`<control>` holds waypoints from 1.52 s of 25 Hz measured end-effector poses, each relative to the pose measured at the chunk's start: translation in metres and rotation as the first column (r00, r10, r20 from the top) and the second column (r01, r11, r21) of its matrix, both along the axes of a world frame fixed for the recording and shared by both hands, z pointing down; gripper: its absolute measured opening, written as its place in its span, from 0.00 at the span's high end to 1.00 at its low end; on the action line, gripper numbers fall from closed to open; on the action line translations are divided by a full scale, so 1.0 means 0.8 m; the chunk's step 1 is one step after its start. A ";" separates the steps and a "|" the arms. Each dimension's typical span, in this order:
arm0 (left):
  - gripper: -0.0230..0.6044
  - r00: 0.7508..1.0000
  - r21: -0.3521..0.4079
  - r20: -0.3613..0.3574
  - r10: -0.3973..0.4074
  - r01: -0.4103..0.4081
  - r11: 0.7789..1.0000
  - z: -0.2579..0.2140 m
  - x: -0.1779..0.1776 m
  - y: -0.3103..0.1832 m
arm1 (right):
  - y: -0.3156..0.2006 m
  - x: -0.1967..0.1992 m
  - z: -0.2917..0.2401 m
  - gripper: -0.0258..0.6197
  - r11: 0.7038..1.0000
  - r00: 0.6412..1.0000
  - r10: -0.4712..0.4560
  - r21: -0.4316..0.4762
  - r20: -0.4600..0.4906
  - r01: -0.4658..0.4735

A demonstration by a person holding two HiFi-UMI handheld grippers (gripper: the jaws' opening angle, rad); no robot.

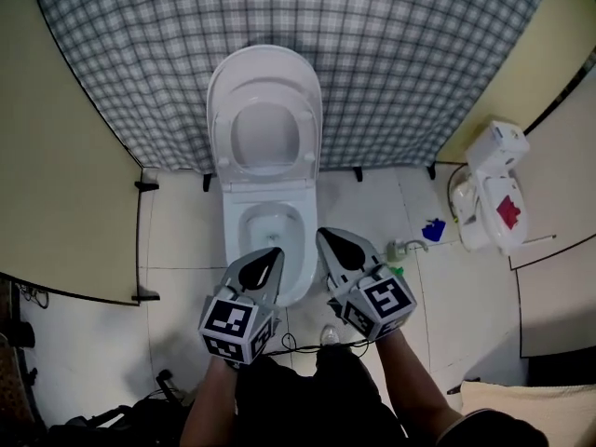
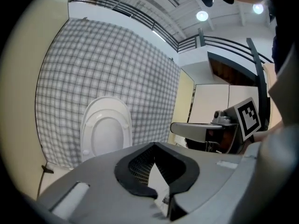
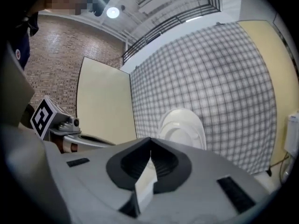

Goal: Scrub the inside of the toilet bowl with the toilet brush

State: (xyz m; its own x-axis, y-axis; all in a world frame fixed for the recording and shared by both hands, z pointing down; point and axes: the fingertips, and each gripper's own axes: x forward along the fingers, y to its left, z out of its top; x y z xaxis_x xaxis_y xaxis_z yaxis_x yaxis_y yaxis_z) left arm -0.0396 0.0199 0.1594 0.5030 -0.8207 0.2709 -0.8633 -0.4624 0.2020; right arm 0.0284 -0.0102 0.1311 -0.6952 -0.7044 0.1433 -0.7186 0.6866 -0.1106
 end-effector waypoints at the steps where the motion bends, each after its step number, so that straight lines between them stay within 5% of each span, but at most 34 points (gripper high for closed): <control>1: 0.95 1.000 0.036 0.003 0.005 -0.005 0.999 -0.021 -0.003 -0.003 | 0.000 -0.003 -0.023 0.94 0.999 1.000 -0.003 0.035 0.009 0.003; 11: 0.95 1.000 0.252 -0.005 0.014 -0.013 0.968 -0.186 -0.026 -0.010 | 0.016 -0.018 -0.178 0.94 0.971 0.991 -0.057 0.236 0.119 0.027; 31: 0.95 0.999 0.291 -0.039 -0.008 0.019 0.957 -0.221 -0.056 -0.008 | 0.011 -0.043 -0.182 0.94 0.985 0.999 -0.053 0.164 -0.007 0.053; 38: 0.95 1.000 0.295 -0.023 -0.013 0.019 0.955 -0.223 -0.036 -0.009 | 0.015 -0.030 -0.182 0.94 0.981 0.997 -0.069 0.179 -0.045 0.076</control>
